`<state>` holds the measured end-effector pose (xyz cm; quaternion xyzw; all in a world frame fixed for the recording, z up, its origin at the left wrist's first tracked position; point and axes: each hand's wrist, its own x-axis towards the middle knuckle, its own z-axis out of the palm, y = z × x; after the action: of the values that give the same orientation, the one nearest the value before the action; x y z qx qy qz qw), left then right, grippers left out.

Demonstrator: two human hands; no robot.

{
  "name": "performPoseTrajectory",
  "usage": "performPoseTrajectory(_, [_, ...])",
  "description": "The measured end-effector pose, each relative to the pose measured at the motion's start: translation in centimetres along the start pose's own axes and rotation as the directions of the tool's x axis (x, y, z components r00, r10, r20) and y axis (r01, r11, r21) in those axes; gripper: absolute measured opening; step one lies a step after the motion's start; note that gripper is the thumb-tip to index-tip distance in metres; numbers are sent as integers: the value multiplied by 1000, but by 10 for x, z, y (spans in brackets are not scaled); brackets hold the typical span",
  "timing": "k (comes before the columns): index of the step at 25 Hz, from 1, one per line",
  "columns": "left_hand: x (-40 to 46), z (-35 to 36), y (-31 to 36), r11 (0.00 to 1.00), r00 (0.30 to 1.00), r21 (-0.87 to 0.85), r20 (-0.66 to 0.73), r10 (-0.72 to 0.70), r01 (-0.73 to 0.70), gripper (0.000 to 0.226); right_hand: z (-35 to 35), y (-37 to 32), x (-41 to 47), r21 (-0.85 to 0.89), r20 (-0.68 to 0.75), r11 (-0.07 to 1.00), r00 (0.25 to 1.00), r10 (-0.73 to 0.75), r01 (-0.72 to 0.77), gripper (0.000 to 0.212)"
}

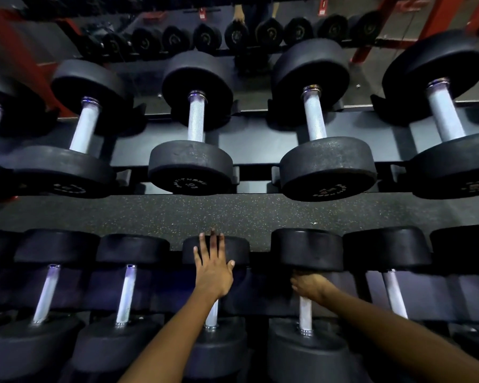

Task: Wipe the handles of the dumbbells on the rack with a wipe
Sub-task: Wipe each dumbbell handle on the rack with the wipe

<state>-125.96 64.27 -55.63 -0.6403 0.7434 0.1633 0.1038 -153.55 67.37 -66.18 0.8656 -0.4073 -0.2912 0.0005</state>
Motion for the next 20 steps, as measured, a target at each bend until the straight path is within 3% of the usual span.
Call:
performPoseTrajectory(2, [0, 0, -2, 1000, 1000, 2, 9, 4, -4, 71, 8, -14, 24, -33, 120, 999, 992, 30, -26, 17])
performPoseTrajectory(3, [0, 1, -2, 1000, 1000, 1, 4, 9, -9, 71, 3, -12, 16, 20, 105, 990, 985, 134, -137, 21])
performPoseTrajectory(4, [0, 2, -3, 1000, 1000, 1, -5, 15, -15, 70, -3, -7, -4, 104, -18, 971, 975, 220, -218, 28])
performPoseTrajectory(5, [0, 3, -4, 1000, 1000, 1, -12, 19, -19, 71, -6, -5, -27, 140, -158, 980, 974, 163, -141, 32])
performPoseTrajectory(7, [1, 3, -4, 1000, 1000, -11, -11, 21, -21, 71, -6, -5, -60, 260, -495, 960, 840, 224, -103, 38])
performPoseTrajectory(8, [1, 3, -3, 1000, 1000, -21, -7, 22, -22, 71, -4, -10, -73, 396, -568, 914, 757, 322, -92, 39])
performPoseTrajectory(9, [1, 5, -3, 999, 1000, -28, -13, 22, -23, 71, -4, -17, -84, 612, -528, 780, 666, 527, -131, 36])
performPoseTrajectory(10, [1, 6, -4, 999, 999, -27, -22, 23, -24, 72, -2, -25, -84, 862, -303, 471, 556, 774, -185, 31])
performPoseTrajectory(11, [1, 6, -4, 999, 999, -22, -28, 23, -24, 72, -7, -31, -79, 973, 36, 71, 449, 893, -219, 27])
performPoseTrajectory(12, [2, 5, -3, 1000, 999, -19, -27, 24, -24, 72, -16, -31, -74, 936, 351, -310, 388, 852, -167, 26])
performPoseTrajectory(13, [3, 4, -3, 1000, 1000, -16, -21, 23, -23, 72, -23, -23, -67, 829, 519, -559, 390, 760, -13, 28])
performPoseTrajectory(15, [4, 2, -2, 1000, 1000, -5, -12, 19, -19, 71, -39, 0, -60, 593, 640, -783, 480, 600, 188, 38])
performPoseTrajectory(17, [3, 1, 0, 1000, 1000, -11, -6, 7, -7, 71, -47, 7, -53, 392, 704, -903, 576, 417, 174, 38])
performPoseTrajectory(19, [1, 5, -1, 1000, 999, -10, -33, 9, -9, 72, -45, -5, -48, 437, 707, -898, 596, 381, 56, 32])
performPoseTrajectory(20, [1, 7, -2, 1000, 999, 4, -50, 8, -8, 72, -44, -12, -43, 522, 699, -853, 570, 432, 7, 27])
